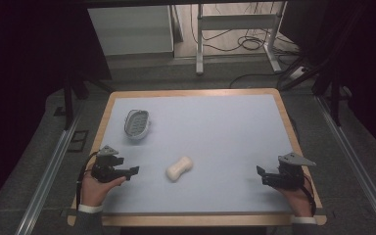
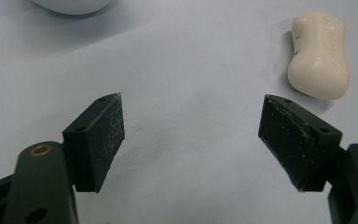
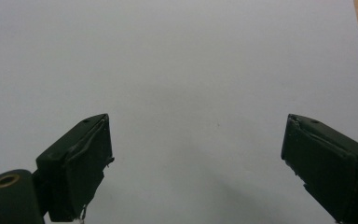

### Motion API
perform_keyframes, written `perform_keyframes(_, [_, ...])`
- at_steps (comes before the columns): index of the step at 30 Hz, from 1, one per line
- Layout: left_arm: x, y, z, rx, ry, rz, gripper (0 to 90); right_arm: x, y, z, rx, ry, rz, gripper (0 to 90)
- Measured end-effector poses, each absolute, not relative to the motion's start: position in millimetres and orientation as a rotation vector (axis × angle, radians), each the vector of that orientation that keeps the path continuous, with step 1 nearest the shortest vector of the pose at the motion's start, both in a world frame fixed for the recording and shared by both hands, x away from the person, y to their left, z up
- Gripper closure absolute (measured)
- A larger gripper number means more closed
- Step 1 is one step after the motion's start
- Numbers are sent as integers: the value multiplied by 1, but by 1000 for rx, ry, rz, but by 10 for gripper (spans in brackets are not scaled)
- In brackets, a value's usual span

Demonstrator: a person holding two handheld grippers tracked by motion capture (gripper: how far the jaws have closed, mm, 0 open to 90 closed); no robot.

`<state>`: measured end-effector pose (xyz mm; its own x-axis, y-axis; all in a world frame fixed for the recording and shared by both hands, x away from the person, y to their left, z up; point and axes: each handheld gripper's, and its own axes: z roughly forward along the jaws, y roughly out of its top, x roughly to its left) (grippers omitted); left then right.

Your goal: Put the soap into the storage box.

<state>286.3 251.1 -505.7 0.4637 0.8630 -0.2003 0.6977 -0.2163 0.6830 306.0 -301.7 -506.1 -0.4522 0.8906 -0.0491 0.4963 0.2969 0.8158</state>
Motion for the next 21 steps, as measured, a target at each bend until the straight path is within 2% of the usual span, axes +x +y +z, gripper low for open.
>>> perform_keyframes(21, [284,251,-491,1957,1311,301,228,305,-308,-505,1244,2043,1054,83])
